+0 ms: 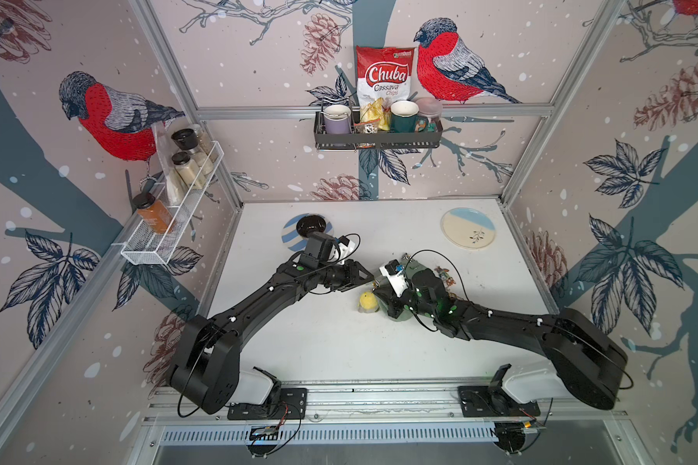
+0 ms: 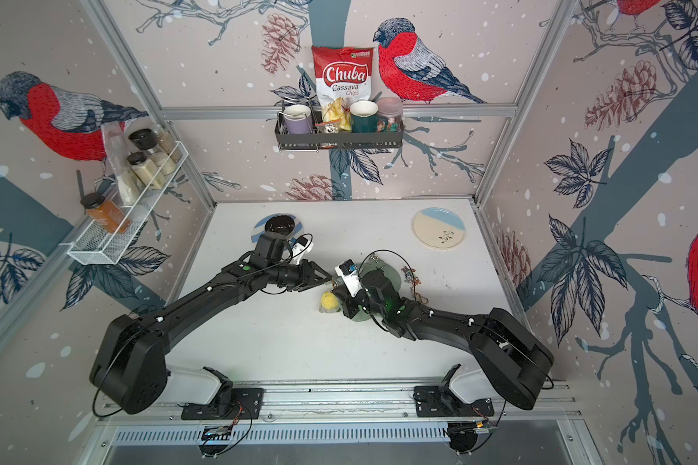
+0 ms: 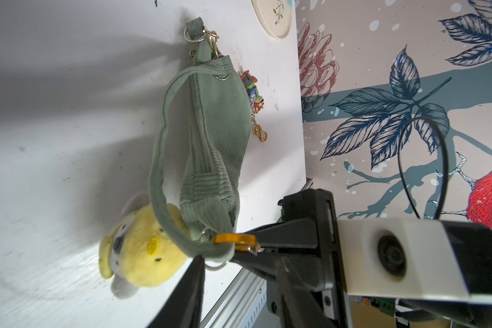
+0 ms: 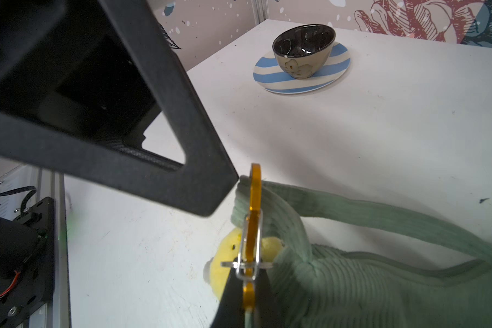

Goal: Remove the decoration from the bag
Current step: Pick up the bag from the center of the board.

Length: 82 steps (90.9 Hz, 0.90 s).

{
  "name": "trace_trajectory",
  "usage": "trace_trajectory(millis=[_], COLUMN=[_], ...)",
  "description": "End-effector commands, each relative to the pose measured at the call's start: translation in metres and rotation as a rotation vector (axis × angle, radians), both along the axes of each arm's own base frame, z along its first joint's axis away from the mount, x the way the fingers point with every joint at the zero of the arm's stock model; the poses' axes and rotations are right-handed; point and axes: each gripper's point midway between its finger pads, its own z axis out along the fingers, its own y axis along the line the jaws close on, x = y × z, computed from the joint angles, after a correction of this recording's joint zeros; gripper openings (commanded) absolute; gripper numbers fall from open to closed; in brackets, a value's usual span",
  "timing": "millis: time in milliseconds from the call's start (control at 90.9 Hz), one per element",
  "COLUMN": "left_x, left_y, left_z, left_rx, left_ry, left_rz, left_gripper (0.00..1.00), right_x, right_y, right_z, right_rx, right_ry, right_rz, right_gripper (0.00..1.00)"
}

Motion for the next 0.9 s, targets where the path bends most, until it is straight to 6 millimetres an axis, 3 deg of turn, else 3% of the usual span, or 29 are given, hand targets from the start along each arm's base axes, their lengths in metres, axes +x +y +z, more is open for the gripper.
trace_trajectory(millis=[0,220,341,517,737,891], left_x=[-0.001,0.0,0.0,-0.001,-0.003,-0.009], left_y=[0.008,0.017,0.014,0.004,-0.002,-0.006], left_z=[-0.001,0.009,0.015,0.018,0.043,0.04], left_rx=[0.069,0.144,0.099,0.017,-0.139,-0.172], left_ry=[-0.057,-0.251,-0.343,-0.345,-0.354,-0.305], left_rz=[-0.031,-0.11,-0.121,-0.142,-0.138,-0.165], left_gripper=[0.46,0.47,0.48,0.48,0.49,0.43], right_x=[-0.009,-0.02,-0.034,-0.043,-0.052,-0.054], right_y=[0.01,0.007,0.001,-0.007,-0.009,-0.008], right_z=[0.013,0.023,0.032,0.042,0.05,0.049], right_rx=[0.081,0.064,0.053,0.076,0.121,0.127], right_ry=[0.062,0.294,0.436,0.523,0.618,0.649], right_rz=[0.09,0.228,0.269,0.313,0.393,0.413], right_gripper=[0.0,0.0,0.0,0.0,0.0,0.0])
